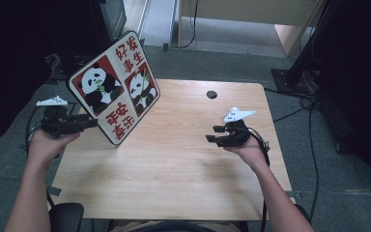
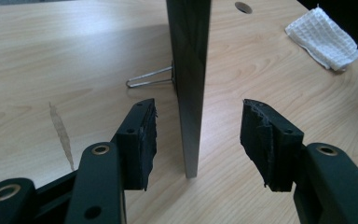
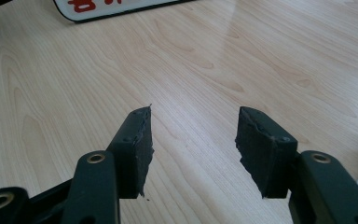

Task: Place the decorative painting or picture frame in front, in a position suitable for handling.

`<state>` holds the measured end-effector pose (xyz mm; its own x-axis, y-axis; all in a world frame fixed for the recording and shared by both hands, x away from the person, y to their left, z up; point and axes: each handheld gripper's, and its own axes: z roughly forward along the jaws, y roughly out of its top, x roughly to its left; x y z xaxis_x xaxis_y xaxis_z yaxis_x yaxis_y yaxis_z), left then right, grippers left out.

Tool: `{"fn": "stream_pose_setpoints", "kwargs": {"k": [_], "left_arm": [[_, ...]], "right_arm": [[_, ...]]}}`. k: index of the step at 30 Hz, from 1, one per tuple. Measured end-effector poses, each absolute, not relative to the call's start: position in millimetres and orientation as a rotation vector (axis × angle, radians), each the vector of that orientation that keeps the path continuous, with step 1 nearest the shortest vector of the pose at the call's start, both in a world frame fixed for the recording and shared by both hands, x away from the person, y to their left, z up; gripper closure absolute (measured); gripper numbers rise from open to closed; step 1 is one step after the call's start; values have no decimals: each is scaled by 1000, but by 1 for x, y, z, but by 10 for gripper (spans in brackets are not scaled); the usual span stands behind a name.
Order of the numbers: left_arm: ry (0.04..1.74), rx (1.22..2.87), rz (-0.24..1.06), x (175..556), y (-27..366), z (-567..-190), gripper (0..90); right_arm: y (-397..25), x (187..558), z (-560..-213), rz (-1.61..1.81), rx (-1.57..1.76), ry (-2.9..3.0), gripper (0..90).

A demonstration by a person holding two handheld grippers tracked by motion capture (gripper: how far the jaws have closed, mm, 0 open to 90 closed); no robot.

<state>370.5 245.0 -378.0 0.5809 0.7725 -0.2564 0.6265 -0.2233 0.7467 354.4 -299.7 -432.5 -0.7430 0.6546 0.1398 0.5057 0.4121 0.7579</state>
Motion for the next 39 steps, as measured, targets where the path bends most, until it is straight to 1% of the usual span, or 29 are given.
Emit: {"fn": "stream_pose_setpoints", "kwargs": {"k": [4, 23, 26, 39], "left_arm": [[1109, 1949, 192, 379, 241, -368, 455], [1104, 1990, 228, 418, 233, -320, 476], [1098, 1980, 217, 423, 231, -313, 483], [1084, 2043, 225, 449, 222, -287, 496]], "right_arm": [[-300, 355, -434, 1236, 1030, 2488, 461], [-295, 355, -440, 1205, 1029, 2521, 457], [-294, 355, -440, 1197, 1020, 2528, 456], [-294, 356, -442, 1184, 1016, 2538, 452]]}}
